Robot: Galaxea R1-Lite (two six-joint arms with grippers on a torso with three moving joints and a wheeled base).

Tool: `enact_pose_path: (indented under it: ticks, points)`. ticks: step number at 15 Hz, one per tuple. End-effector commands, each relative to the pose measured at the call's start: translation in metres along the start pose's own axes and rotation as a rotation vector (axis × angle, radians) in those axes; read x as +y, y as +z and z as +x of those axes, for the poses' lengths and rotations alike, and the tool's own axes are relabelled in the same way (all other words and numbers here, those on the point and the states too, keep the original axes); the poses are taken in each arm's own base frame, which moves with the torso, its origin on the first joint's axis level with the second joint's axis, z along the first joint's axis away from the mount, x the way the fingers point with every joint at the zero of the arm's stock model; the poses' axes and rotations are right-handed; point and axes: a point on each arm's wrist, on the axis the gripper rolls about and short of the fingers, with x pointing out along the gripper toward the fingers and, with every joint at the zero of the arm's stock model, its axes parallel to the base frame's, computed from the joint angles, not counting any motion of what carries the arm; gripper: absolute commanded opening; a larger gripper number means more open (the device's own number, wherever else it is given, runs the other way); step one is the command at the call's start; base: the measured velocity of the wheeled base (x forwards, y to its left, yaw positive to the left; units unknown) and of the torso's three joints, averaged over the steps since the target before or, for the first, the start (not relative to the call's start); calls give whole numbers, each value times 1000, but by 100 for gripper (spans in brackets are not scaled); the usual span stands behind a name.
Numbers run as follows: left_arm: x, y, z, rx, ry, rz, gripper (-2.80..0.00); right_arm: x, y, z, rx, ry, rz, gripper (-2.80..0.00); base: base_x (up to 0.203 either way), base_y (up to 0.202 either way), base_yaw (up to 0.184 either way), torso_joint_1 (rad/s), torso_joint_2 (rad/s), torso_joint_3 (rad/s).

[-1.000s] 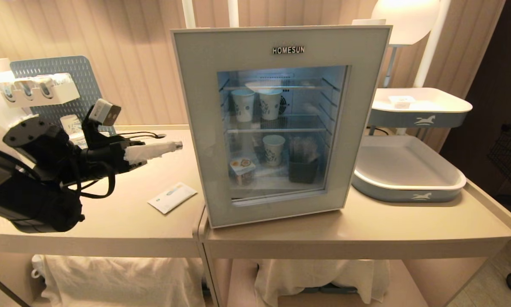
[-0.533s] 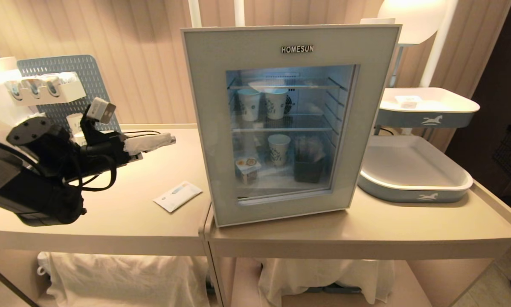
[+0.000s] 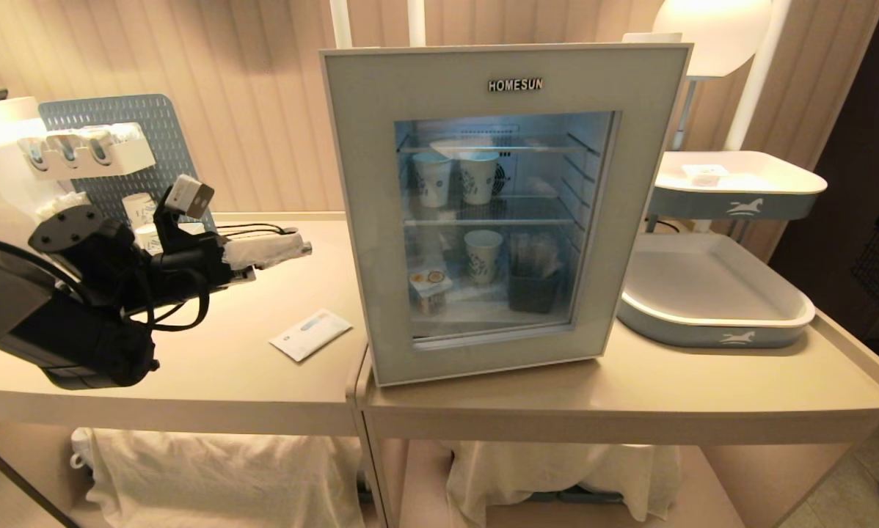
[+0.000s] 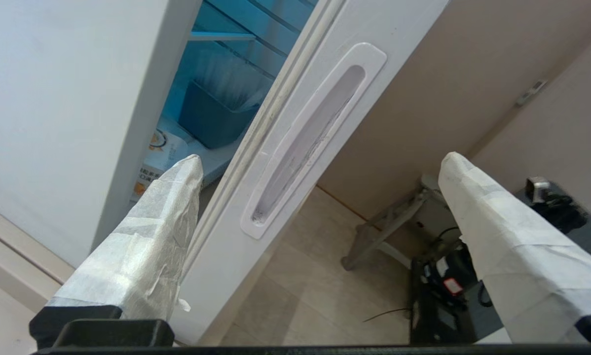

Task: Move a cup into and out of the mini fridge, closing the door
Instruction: Open the freezer door

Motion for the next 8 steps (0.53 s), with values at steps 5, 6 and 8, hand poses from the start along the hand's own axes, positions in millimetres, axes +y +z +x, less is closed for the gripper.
enact_pose_path:
  ticks: [5,6,8]
  points:
    - [7,-1,2,10,-10,-60,0,0,0,0,0,0,1,-280,0,0,0,0,0,0]
    - [7,0,3,10,-14,-64,-280,0,0,0,0,0,1,-280,0,0,0,0,0,0]
    - [9,5,5,8,-17,-106,-280,0,0,0,0,0,1,-280,0,0,0,0,0,0]
